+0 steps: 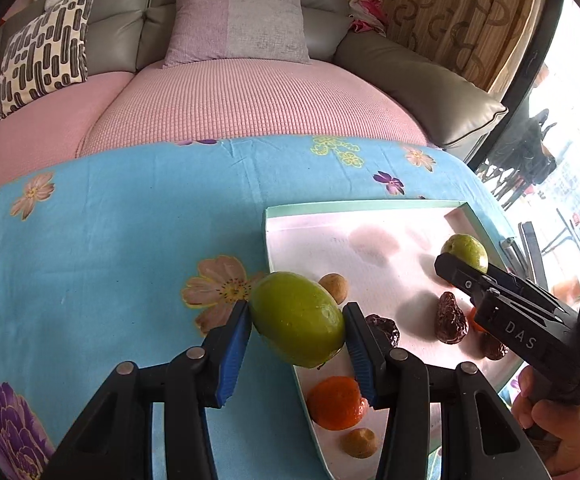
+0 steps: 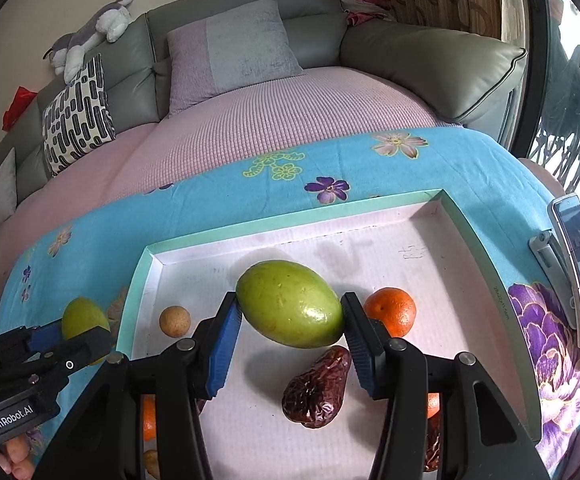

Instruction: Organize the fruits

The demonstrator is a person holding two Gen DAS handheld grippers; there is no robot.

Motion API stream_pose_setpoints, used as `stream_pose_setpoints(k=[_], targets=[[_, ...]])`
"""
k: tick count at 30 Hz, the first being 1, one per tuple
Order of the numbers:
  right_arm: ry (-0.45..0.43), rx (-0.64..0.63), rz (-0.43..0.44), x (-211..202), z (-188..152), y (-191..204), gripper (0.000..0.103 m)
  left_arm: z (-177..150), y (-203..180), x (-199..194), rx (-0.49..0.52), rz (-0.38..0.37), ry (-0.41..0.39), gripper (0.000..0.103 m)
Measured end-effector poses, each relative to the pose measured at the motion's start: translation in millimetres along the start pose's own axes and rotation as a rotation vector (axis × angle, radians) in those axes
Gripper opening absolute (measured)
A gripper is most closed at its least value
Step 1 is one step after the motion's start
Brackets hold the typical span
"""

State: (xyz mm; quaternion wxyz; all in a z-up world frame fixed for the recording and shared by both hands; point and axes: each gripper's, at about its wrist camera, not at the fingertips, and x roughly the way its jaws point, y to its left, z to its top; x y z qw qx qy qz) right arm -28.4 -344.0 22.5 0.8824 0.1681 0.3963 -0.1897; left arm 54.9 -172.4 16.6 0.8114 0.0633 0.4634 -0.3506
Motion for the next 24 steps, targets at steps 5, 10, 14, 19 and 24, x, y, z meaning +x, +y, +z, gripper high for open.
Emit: stream_pose_setpoints(k=[5, 10, 14, 19, 24], targets=[[0.01, -0.008, -0.001, 10, 1, -1, 0.053, 1, -10, 18, 0.013, -0.026, 0.013, 0.05], [0.032, 0.006, -0.007, 18, -2, -6, 0.053, 0, -15, 30, 0.018, -0.031, 0.03, 0.05], [0.05, 0.008, -0.021, 23, -4, -8, 0.053, -3, -17, 34, 0.027, -0.031, 0.046, 0.05], [0.073, 0.008, -0.024, 29, -6, -9, 0.053, -6, -19, 39, 0.036, -0.03, 0.062, 0.05], [0.089, 0.005, -0.032, 33, -8, -10, 0.053, -7, -19, 39, 0.037, -0.025, 0.064, 0.05]])
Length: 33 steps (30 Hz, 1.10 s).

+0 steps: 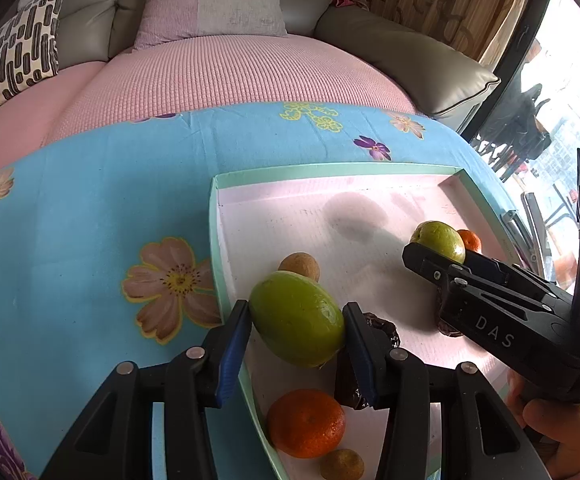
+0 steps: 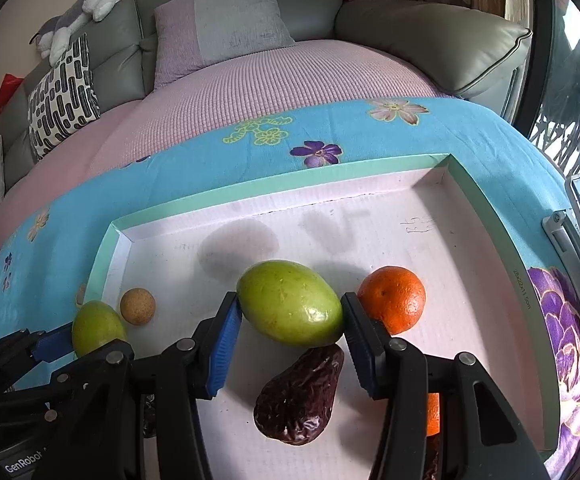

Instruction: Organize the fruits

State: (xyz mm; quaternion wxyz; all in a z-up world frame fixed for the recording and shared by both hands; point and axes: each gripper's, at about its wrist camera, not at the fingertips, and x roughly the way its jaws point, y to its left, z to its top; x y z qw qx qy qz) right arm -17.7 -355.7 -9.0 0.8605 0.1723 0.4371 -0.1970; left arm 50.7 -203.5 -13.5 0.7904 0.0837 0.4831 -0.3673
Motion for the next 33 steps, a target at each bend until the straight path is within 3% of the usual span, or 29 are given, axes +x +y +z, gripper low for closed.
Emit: stream_pose_setpoints(k=[17, 30, 33], targets=[[-0.004, -0.011, -0.012, -6, 2, -1, 0.053, -3, -2, -3, 0.014, -0.008, 0.028, 0.051], [-0.024, -0.007, -0.033, -27, 4, -3, 0.053, -7, -2, -28, 0.022, 0.005, -0.005, 0.055], [-0.021, -0.012, -0.036, -30, 3, -2, 0.055, -6, 0, -37, 0.015, 0.009, -0.03, 0.064]])
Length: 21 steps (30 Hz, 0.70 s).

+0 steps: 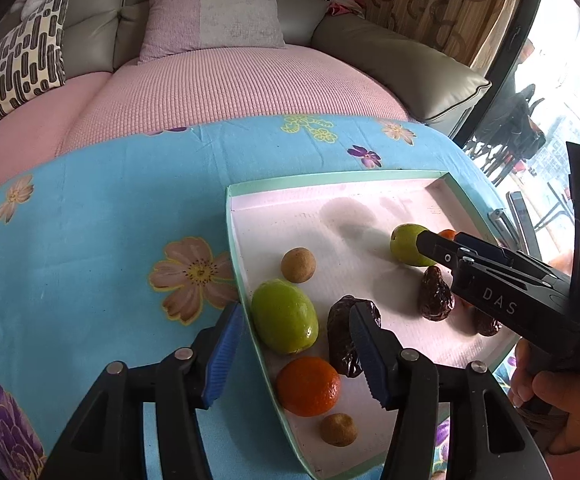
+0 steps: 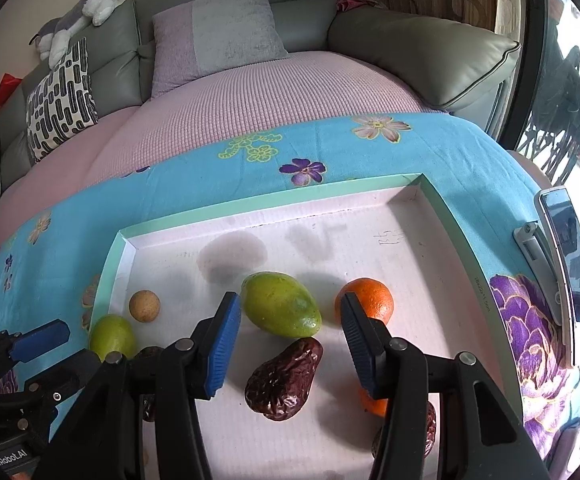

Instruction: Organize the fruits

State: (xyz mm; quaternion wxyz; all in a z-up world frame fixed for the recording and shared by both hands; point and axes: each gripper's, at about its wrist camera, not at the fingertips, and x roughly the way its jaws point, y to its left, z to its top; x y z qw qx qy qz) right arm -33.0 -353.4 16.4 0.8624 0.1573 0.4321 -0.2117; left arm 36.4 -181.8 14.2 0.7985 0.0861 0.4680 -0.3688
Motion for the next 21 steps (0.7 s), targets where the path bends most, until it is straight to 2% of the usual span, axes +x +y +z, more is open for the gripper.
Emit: stream_pose_setpoints(k=[1, 2, 3, 4, 6, 10, 12, 16, 19, 21], targets=[[0.002, -0.003, -0.005, 0, -1, 1, 0.058, 1, 1, -3, -0.004, 0.008, -0.011, 0.069], [0.006, -0.005, -0.011, 0, -1, 1, 0.068, 1, 3, -5, -0.012, 0.023, -0.019, 0.072], [0.011, -0.004, -0.013, 0, -2, 1, 0.072, 2, 6, -6, -0.026, 0.044, -0.024, 0.077], [0.014, -0.003, -0.01, 0, -3, 1, 0.072, 2, 11, -6, -0.047, 0.072, -0.024, 0.082], [0.018, -0.006, -0.007, 0, -4, 2, 0.074, 2, 23, -8, -0.089, 0.142, -0.023, 0.086], [0.014, -0.026, -0.017, 0, -6, 8, 0.084, -1, 47, -9, -0.158, 0.235, -0.024, 0.103], [0.013, -0.036, -0.012, 1, -7, 11, 0.088, -3, 57, -9, -0.189, 0.258, -0.022, 0.103], [-0.015, -0.074, -0.018, -1, -8, 21, 0.09, -6, 69, -8, -0.22, 0.293, -0.022, 0.103], [-0.026, -0.09, -0.027, -2, -9, 25, 0.1, -7, 73, -11, -0.221, 0.305, -0.036, 0.103], [-0.031, -0.09, -0.025, -3, -10, 27, 0.101, -7, 75, -12, -0.223, 0.313, -0.041, 0.103]])
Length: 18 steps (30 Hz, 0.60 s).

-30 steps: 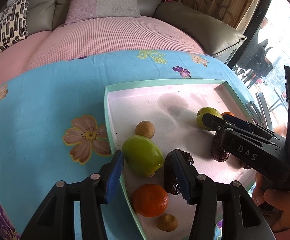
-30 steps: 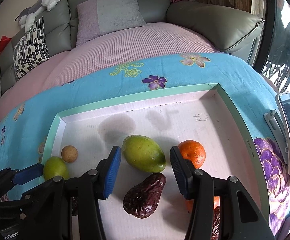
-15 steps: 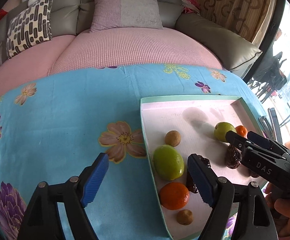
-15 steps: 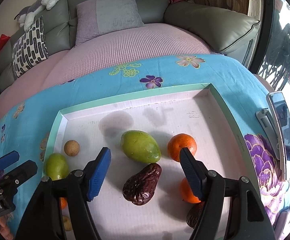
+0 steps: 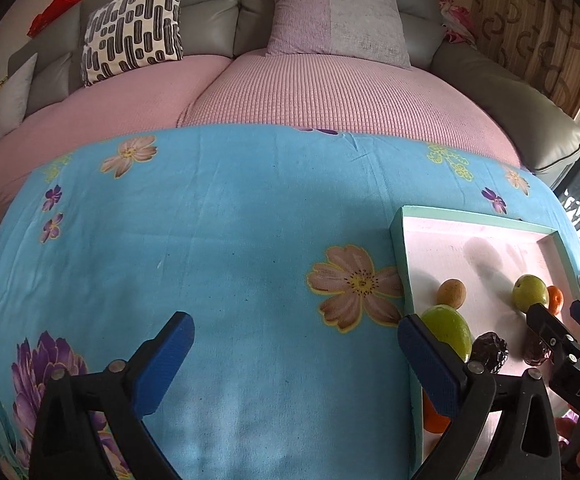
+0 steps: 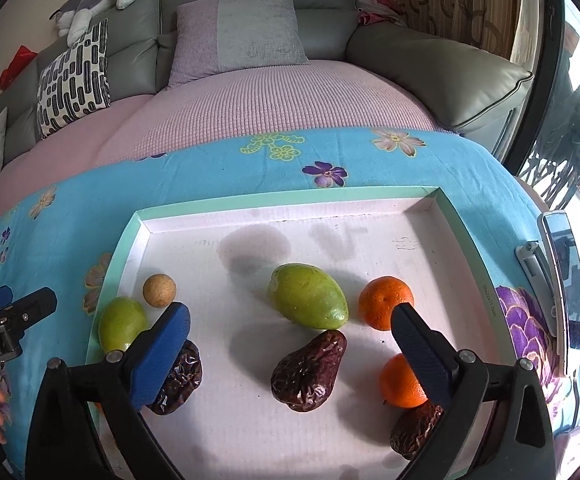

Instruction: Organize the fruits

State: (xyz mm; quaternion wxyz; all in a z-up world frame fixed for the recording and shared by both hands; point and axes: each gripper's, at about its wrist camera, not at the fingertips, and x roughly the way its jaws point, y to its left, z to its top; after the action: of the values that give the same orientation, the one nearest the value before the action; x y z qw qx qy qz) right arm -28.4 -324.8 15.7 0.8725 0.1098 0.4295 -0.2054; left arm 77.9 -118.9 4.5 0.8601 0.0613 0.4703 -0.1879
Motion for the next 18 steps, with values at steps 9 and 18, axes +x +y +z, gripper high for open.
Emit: stream_pose_setpoints(k=[9, 18], targets=[[-0.03, -0.042, 0.035, -14, -5, 18, 0.101, 3, 3, -26, 0.016, 0.089, -0.106, 0.103], [-0.017, -0.039, 0.088, -32, -20, 38, 0.101, -16, 15, -51, 0.038, 0.305, -0.189, 0.103]])
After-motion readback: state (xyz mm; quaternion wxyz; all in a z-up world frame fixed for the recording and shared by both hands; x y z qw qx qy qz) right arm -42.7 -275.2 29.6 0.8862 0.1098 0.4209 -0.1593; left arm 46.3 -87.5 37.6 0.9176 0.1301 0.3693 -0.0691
